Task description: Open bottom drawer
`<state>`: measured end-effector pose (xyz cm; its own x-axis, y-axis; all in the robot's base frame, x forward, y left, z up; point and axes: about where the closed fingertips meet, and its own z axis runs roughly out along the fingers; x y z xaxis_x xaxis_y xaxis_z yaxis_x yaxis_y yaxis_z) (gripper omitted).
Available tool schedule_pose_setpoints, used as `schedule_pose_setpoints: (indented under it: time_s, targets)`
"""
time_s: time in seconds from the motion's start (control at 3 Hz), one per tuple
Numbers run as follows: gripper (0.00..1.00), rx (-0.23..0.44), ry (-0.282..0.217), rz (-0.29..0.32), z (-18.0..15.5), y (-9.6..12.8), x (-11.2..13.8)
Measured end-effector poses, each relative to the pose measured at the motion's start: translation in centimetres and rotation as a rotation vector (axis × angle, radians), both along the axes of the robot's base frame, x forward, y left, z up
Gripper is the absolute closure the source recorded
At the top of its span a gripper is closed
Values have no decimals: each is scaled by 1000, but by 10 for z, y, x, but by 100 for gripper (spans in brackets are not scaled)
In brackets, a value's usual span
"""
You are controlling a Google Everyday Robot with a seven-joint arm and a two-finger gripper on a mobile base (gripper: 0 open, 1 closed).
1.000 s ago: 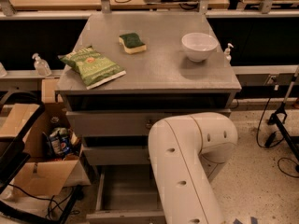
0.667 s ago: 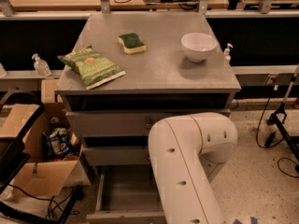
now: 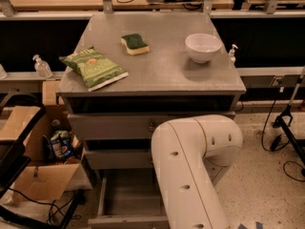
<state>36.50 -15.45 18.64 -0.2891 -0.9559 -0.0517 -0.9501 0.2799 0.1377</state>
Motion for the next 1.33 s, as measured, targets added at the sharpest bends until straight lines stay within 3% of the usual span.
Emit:
schedule_pose_setpoints:
  time_s: [1.0, 1.33]
  targets:
    - [100, 0, 0, 0, 0, 0, 0]
    - [81, 0, 0, 0, 0, 0, 0]
